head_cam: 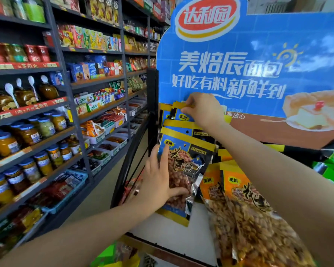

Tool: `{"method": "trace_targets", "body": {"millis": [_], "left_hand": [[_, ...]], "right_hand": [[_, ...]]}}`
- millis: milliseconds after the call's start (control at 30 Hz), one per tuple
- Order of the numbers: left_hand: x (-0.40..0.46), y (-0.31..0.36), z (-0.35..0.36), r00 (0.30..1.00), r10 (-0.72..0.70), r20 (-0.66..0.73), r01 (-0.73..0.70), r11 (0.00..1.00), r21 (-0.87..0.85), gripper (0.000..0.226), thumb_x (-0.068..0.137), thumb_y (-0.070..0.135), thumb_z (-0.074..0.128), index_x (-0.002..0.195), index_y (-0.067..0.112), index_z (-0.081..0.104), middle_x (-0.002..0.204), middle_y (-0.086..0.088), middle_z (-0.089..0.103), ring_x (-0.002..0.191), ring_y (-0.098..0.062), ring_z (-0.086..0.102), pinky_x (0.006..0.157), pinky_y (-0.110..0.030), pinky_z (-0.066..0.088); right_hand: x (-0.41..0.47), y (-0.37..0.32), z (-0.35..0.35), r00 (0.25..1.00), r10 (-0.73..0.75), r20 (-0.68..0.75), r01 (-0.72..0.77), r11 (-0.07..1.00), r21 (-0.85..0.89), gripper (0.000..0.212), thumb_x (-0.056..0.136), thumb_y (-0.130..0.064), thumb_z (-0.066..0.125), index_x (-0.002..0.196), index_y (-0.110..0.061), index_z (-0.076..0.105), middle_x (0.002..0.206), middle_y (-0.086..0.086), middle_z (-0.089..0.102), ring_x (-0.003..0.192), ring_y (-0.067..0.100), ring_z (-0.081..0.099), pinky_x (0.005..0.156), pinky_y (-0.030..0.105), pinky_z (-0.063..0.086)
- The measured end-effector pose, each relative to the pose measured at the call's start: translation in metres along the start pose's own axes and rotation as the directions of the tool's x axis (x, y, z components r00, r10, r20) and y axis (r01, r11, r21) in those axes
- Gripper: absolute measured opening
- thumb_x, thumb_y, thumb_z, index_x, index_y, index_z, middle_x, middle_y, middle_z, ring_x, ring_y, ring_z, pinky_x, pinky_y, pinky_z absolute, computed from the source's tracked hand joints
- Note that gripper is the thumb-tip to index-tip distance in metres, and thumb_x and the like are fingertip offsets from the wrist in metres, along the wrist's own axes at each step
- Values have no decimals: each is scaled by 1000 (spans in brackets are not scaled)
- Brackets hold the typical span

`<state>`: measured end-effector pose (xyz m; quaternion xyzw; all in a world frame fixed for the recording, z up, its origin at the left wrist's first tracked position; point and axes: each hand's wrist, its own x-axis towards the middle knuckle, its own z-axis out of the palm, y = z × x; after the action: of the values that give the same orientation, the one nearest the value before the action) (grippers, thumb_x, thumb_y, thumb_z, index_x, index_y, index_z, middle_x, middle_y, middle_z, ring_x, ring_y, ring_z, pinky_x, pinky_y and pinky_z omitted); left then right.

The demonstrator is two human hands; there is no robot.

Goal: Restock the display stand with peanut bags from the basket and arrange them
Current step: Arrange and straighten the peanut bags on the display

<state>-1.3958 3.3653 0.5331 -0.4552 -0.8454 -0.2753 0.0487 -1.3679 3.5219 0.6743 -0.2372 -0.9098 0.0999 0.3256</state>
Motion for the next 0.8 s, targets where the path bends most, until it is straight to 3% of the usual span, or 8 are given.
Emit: {"method": "trace_targets", "body": {"millis": [100,200,267,333,467,567,700,800], "left_hand": [[2,-4,3,991,-123,53,127,988,-83,135,54,63,73,144,22,-19,155,-11,-12,143,-30,0,115,-44,11],[3,-8,3,973,-202,108,221,953,-209,142,47,61,79,144,19,-16,152,-12,10,140,-29,14,113,-45,18],[4,-10,3,967,-218,130,247,929,-275,146,44,60,81,144,20,-17,150,-10,19,139,-27,21,114,-43,23],[4,-11,4,964,-235,127,263,915,-305,149,40,61,82,144,20,-16,151,-7,21,139,-25,23,114,-43,25],[7,-12,5,968,-232,96,251,912,-325,148,33,65,81,144,25,-8,148,-5,29,135,-25,31,111,-45,32],[5,-9,3,977,-203,68,214,930,-298,147,37,59,84,144,23,-10,146,-9,27,135,-26,30,111,-43,30],[5,-2,6,994,-103,47,112,953,-280,137,54,51,82,145,17,-14,147,-11,20,137,-28,21,115,-43,21],[3,3,9,986,-131,100,151,960,-234,128,64,52,75,144,11,-16,154,-18,4,141,-33,9,115,-43,13]], "right_hand": [[-4,-7,6,999,-32,40,39,982,-183,35,88,-37,59,108,-9,53,102,16,63,92,37,61,63,37,44],[-8,-16,3,992,-109,57,122,945,-303,39,90,-36,55,116,-7,47,111,16,59,100,36,57,73,40,44],[-21,-10,-4,968,-246,-49,222,931,-291,38,90,-28,57,120,-7,49,118,15,56,109,35,52,85,44,45],[-38,4,-8,947,-314,-67,297,936,-187,29,90,-22,57,115,-7,56,113,14,58,104,34,55,78,43,50],[-65,20,1,942,-145,304,225,942,-250,36,93,-29,52,125,-13,49,119,12,58,105,32,57,79,43,53],[-66,25,1,914,-35,403,184,923,-338,27,96,-21,47,120,-12,47,107,15,62,90,34,60,66,38,50],[-70,33,-7,942,64,329,61,933,-354,25,94,-22,51,117,-14,56,109,15,62,96,35,59,65,34,42],[-76,30,-9,968,-92,232,133,977,-168,24,94,-17,50,115,-11,59,106,14,67,96,33,61,72,36,45]]}}
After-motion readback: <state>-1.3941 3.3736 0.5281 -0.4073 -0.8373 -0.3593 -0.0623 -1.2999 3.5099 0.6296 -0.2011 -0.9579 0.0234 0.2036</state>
